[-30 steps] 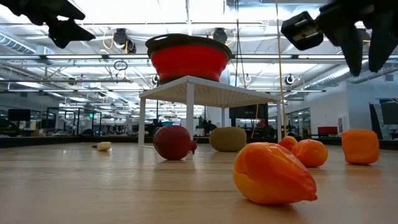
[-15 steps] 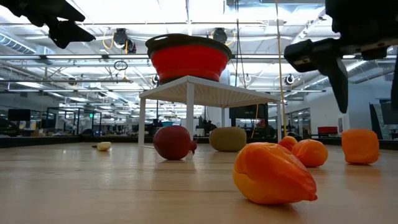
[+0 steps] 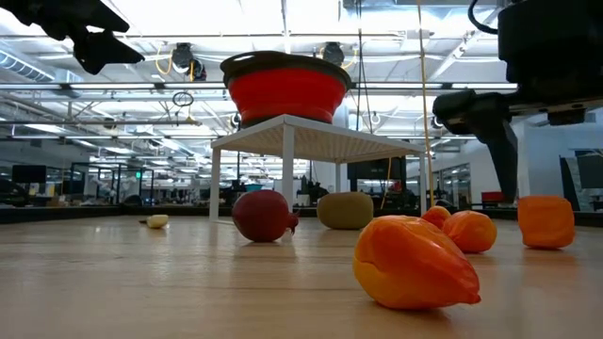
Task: Pick & Place Fruit
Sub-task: Put the tangerine into the red strainer bowl on the shelf
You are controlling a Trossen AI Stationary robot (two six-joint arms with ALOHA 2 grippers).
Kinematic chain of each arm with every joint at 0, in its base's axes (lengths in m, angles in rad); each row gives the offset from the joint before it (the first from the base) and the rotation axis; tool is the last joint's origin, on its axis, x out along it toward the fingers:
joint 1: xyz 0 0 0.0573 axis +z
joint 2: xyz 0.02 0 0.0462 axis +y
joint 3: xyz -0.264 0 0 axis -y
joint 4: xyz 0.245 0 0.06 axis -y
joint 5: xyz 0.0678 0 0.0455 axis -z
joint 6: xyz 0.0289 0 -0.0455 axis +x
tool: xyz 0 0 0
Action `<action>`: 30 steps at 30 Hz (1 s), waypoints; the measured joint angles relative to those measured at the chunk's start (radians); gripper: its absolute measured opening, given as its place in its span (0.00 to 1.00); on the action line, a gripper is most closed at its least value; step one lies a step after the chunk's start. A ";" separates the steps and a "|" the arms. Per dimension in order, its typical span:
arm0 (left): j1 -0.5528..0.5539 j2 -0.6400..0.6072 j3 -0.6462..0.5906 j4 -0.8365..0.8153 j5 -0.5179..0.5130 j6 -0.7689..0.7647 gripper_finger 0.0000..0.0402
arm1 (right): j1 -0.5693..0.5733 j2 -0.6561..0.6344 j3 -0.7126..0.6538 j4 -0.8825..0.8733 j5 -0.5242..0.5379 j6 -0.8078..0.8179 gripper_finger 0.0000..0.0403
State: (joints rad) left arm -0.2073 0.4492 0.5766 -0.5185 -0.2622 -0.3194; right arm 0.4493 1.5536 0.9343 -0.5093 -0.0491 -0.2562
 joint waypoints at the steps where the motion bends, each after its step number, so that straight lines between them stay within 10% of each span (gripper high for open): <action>1: 0.000 0.000 0.000 0.000 0.000 -0.004 0.69 | -0.003 0.000 -0.004 0.009 0.000 0.000 0.63; 30: 0.000 0.000 0.000 0.029 0.000 -0.022 0.69 | -0.029 0.000 -0.091 0.140 -0.004 0.006 0.37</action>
State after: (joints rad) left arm -0.2073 0.4496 0.5766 -0.4898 -0.2619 -0.3412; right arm 0.4198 1.5532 0.8429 -0.3695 -0.0533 -0.2499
